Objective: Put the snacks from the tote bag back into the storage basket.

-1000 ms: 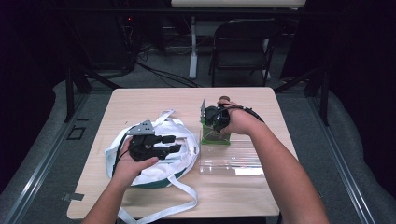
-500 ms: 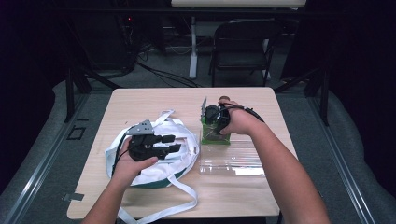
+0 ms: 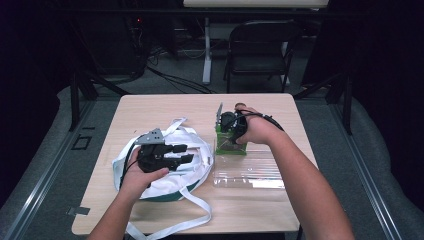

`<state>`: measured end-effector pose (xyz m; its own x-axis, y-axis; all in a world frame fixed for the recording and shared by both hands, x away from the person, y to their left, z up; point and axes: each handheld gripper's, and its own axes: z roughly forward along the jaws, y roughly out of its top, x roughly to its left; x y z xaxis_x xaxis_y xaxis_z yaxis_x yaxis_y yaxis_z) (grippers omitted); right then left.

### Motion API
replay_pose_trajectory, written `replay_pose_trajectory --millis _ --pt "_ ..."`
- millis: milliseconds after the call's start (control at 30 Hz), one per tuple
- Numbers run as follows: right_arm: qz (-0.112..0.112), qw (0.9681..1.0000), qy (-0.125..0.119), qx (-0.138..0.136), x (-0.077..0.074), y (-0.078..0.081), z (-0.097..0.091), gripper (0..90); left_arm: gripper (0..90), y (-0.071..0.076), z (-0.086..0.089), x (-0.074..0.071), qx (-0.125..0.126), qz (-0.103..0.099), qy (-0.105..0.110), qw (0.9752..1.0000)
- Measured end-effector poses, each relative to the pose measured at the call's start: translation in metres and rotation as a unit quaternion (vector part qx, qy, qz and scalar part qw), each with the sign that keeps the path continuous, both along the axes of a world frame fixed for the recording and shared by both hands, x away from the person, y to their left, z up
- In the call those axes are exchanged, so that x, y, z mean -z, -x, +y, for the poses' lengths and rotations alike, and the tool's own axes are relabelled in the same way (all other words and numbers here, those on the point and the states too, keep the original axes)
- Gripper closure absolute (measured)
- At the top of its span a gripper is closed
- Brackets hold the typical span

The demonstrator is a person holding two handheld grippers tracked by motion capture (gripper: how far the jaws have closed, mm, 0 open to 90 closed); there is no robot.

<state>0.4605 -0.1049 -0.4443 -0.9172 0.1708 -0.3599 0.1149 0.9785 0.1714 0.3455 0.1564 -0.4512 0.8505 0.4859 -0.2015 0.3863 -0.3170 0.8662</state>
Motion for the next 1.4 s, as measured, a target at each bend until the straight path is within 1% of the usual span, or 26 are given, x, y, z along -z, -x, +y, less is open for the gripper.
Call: replay_pose_trajectory --millis 167,200,233,300,333,500,567,700,900,1000,1200,1367,1400 --pt "-0.001 1.0000 -0.009 0.002 -0.003 0.000 -0.001 42.1 51.9 0.000 0.000 0.001 0.000 0.001 0.001 1.0000" --pt "0.000 1.0000 0.000 -0.001 -0.006 0.000 -0.001 42.0 51.9 -0.001 0.000 0.001 0.000 0.001 0.001 1.0000" --pt "-0.001 1.0000 -0.009 0.002 -0.005 0.000 -0.001 42.0 51.8 -0.001 0.000 0.001 0.001 0.000 0.001 1.0000" --pt "-0.002 0.9999 -0.012 0.004 -0.006 0.001 -0.001 42.0 51.6 -0.001 0.000 0.001 0.001 0.000 0.001 1.0000" --pt "-0.006 0.9998 -0.020 0.004 -0.008 0.002 -0.001 41.9 51.6 -0.001 0.001 0.001 0.001 0.001 0.001 1.0000" --pt "-0.006 0.9996 -0.028 -0.001 -0.013 0.005 -0.001 41.7 51.5 -0.002 0.003 0.001 -0.002 0.003 0.003 1.0000" --pt "-0.010 0.9995 -0.029 -0.001 -0.016 0.006 -0.001 41.6 51.5 -0.002 0.003 0.000 -0.003 0.003 0.004 1.0000" --pt "-0.013 0.9991 -0.041 0.001 -0.020 0.008 -0.002 41.0 51.4 -0.003 0.003 0.000 -0.003 0.002 0.007 1.0000" --pt "-0.017 0.9988 -0.046 0.003 -0.028 0.011 -0.003 40.5 51.4 -0.003 0.006 -0.001 -0.005 0.000 0.005 1.0000" --pt "-0.018 0.9981 -0.059 0.005 -0.032 0.014 -0.003 40.5 51.3 -0.002 0.006 -0.001 -0.008 0.000 0.006 1.0000" --pt "-0.023 0.9976 -0.064 0.010 -0.040 0.022 -0.002 40.6 51.3 -0.003 0.008 -0.001 -0.010 0.000 0.007 0.9999" --pt "-0.035 0.9964 -0.074 0.020 -0.051 0.030 -0.003 40.9 51.0 -0.004 0.009 0.000 -0.013 0.002 0.006 0.9999" --pt "-0.036 0.9957 -0.081 0.025 -0.053 0.032 -0.004 41.3 51.0 -0.004 0.010 0.000 -0.015 0.002 0.006 0.9999"
